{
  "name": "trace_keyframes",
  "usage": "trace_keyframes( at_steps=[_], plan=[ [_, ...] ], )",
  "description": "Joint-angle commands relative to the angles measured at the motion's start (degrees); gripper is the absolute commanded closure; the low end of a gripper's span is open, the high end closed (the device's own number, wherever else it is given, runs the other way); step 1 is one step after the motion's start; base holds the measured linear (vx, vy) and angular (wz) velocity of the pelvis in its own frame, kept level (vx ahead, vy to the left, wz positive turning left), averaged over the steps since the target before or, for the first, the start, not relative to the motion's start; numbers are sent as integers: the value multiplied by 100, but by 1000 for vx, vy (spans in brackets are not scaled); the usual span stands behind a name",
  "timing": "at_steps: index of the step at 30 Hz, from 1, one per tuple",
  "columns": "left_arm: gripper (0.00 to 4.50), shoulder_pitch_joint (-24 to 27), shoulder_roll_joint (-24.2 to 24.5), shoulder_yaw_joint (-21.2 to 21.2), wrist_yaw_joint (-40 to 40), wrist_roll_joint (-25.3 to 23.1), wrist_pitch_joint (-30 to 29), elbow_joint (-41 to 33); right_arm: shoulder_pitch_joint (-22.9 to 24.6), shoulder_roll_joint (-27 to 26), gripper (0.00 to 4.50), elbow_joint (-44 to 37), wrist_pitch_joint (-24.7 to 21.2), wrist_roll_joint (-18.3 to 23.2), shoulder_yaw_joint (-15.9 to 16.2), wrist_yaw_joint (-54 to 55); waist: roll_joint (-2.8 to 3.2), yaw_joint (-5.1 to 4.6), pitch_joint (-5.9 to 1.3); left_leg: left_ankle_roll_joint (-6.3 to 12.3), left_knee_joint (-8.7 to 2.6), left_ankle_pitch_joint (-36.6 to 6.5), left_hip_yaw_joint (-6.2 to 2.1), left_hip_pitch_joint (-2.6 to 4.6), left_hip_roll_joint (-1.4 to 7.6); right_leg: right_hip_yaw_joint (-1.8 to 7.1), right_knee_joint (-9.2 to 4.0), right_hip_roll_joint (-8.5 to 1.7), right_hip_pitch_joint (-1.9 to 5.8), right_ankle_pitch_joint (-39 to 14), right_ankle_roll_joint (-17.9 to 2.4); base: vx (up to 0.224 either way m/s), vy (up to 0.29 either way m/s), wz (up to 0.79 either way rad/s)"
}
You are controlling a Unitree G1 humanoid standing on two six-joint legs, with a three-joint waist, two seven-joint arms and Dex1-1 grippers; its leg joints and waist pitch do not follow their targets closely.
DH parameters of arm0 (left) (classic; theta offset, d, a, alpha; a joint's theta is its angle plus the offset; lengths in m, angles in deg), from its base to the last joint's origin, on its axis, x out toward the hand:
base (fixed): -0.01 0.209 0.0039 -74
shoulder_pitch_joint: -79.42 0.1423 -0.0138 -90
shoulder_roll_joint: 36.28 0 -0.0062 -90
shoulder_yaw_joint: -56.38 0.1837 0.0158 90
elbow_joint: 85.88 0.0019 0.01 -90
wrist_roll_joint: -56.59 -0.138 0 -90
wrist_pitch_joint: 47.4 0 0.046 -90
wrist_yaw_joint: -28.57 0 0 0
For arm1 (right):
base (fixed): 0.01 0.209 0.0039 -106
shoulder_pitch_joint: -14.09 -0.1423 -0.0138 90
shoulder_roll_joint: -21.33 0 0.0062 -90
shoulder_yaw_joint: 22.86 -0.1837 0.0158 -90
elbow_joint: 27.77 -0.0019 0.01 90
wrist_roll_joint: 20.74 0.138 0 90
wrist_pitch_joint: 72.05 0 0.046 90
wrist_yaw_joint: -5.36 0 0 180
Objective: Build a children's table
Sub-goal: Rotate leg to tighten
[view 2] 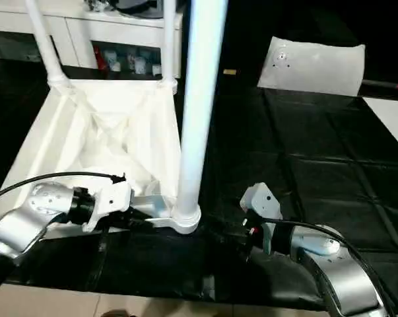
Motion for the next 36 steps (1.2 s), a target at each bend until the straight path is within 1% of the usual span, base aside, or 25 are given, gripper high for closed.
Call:
trace_keyframes(
  at_steps=[1,3,4,5,7,8,11,12,13,14,15,16,17,18,19,21,22,23,25,27,28,29,32,33,36],
  plan=[
    [444,-87,-193,-156,-42,287,-43,99,-54,5,0,74,-4,-47,5,23,-16,-18,-267,108,-433,-822,-85,-40,301,328,-500,-553,234,-1317,-882,0,0,0],
    [444,-27,-193,-126,-173,338,-222,65,-165,-19,0,178,-16,-11,69,-77,-15,-10,-268,111,-438,-848,-88,-35,305,327,-528,-561,222,-1619,-784,0,0,0],
    [444,-2,-173,-101,-177,310,-227,39,-190,-20,0,196,-16,-8,87,-100,-1,-33,-269,104,-446,-864,-97,-39,309,320,-522,-558,216,-1698,-782,0,0,0],
    [444,48,-137,-55,-171,227,-133,20,-251,-32,0,241,-29,14,117,-152,-30,-37,-271,120,-440,-857,-91,-33,316,323,-533,-556,207,-1711,-753,0,0,0],
    [444,107,-97,1,-151,81,126,45,-341,-58,0,307,-57,63,146,-218,-15,-61,-276,146,-442,-836,-104,-52,316,318,-513,-554,213,-1614,-779,0,0,0],
    [444,107,-106,17,-252,59,120,71,-471,-91,0,422,11,73,195,-317,-25,-69,-280,168,-434,-805,-91,-39,314,318,-501,-545,204,-1505,-815,0,0,0],
    [444,54,-175,22,-444,66,69,141,-708,-198,0,671,110,174,265,-590,-19,-60,-289,205,-422,-682,-75,-39,318,322,-485,-559,213,-1302,-909,0,0,0],
    [450,35,-186,43,-506,55,105,167,-794,-238,29,785,157,184,293,-673,-34,-65,-288,212,-424,-647,-76,-46,315,318,-478,-555,219,-1262,-940,0,0,0],
    [450,27,-190,53,-534,50,123,178,-834,-256,29,838,178,189,306,-710,-30,-61,-298,221,-416,-633,-72,-44,313,318,-468,-557,216,-1227,-960,0,0,0],
    [450,1,-192,97,-623,30,172,197,-960,-292,36,1002,271,173,362,-836,-24,-59,-291,222,-419,-612,-70,-44,311,320,-475,-556,213,-1215,-960,0,0,0],
    [450,1,-192,97,-623,30,172,197,-960,-292,49,1002,271,173,362,-836,-39,-56,-302,237,-412,-556,-67,-43,311,316,-456,-562,219,-1135,-995,0,0,0],
    [450,-38,-183,184,-802,-4,259,187,-1184,-328,62,1262,348,196,463,-1094,-102,-59,-307,278,-405,-494,-53,-40,312,307,-449,-548,216,-1017,-1017,0,0,0],
    [450,-49,-179,213,-871,0,298,168,-1266,-335,74,1349,361,204,492,-1183,-86,-54,-297,301,-412,-490,-58,-47,308,307,-447,-556,219,-1070,-1034,0,0,0],
    [450,-58,-174,239,-935,7,327,144,-1347,-341,74,1434,355,225,518,-1282,-68,-47,-302,302,-408,-502,-57,-37,310,305,-443,-564,211,-1088,-1052,0,0,0],
    [450,-61,-172,248,-960,10,337,134,-1378,-343,85,1467,350,235,528,-1320,-65,-32,-308,310,-401,-476,-48,-19,321,311,-441,-572,207,-994,-1085,0,0,0],
    [450,-90,-167,291,-1087,-18,413,106,-1549,-342,106,1670,390,234,596,-1583,-68,-19,-303,333,-410,-444,-41,-8,330,298,-420,-559,195,-804,-1140,0,0,0],
    [450,-116,-168,316,-1155,-58,452,111,-1633,-338,117,1775,393,240,630,-1745,-87,-22,-296,349,-409,-462,-36,-1,330,294,-412,-556,184,-767,-1161,0,0,0],
    [450,-151,-175,353,-1270,-86,501,118,-1738,-325,130,1906,422,221,683,-1941,-76,-5,-292,353,-414,-545,-34,1,333,284,-419,-573,186,-858,-1188,0,0,0],
    [450,-170,-185,364,-1328,-94,525,122,-1807,-312,139,2007,457,219,725,-2060,-77,21,-290,323,-423,-587,-35,1,343,287,-424,-582,190,-926,-1163,0,0,0],
    [450,-224,-184,413,-1425,-136,555,138,-1935,-277,158,2186,539,199,806,-2315,-92,17,-274,301,-437,-601,-42,-16,344,284,-427,-586,197,-924,-1159,0,0,0],
    [450,-233,-183,422,-1442,-144,560,141,-1956,-271,158,2216,553,194,820,-2358,-99,10,-275,294,-432,-636,-41,-16,337,281,-427,-583,194,-967,-1161,0,0,0],
    [450,-294,-191,441,-1496,-196,618,216,-2045,-230,173,2295,547,208,895,-2620,-98,23,-270,273,-429,-661,-39,-7,340,289,-440,-596,192,-1022,-1153,0,0,0],
    [450,-351,-205,428,-1531,-238,685,330,-2114,-189,193,2317,511,221,977,-2842,-116,32,-272,314,-427,-590,-39,-16,337,287,-423,-586,202,-907,-1167,0,0,0],
    [450,-372,-212,418,-1547,-249,702,372,-2147,-170,211,2343,514,209,1018,-2938,-116,42,-264,325,-429,-535,-40,-15,346,283,-413,-588,195,-800,-1188,0,0,0],
    [450,-399,-214,410,-1582,-257,699,416,-2195,-155,227,2395,538,180,1062,-3053,-121,47,-265,326,-428,-538,-41,-19,347,280,-412,-597,202,-814,-1218,0,0,0]
  ],
)
